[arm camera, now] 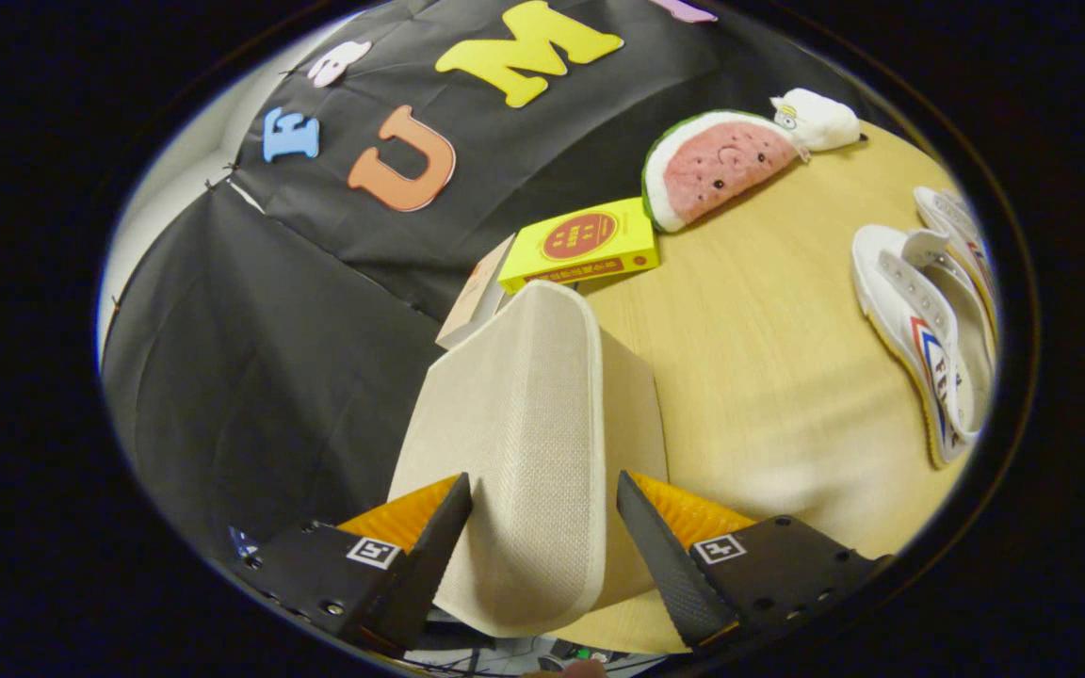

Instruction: Open the storage box then place both shoes into the box .Put the left shoe in first, then the right shoe, with the right side of both shoes facing outward in a uniform manner.

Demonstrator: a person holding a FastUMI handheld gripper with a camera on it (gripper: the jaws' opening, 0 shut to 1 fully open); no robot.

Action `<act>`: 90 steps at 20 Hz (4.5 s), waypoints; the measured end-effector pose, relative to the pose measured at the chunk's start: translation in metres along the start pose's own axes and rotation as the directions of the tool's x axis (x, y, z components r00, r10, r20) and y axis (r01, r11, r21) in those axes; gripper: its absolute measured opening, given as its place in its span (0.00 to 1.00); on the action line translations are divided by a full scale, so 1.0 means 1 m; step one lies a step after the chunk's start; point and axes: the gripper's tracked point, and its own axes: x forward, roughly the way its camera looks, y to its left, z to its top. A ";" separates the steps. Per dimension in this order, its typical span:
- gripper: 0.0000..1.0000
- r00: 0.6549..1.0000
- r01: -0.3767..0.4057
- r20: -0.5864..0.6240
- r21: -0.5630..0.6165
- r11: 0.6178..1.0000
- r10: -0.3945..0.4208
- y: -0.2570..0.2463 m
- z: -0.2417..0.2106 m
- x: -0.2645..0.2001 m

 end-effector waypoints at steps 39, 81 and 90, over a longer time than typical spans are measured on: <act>0.03 0.979 -0.203 -0.131 -0.532 0.822 0.157 0.289 -0.002 0.014; 0.96 0.859 0.511 0.356 -0.535 0.673 -0.368 -0.201 0.147 -0.198; 0.95 0.851 0.511 0.152 -0.466 0.722 -0.503 -0.282 0.112 -0.123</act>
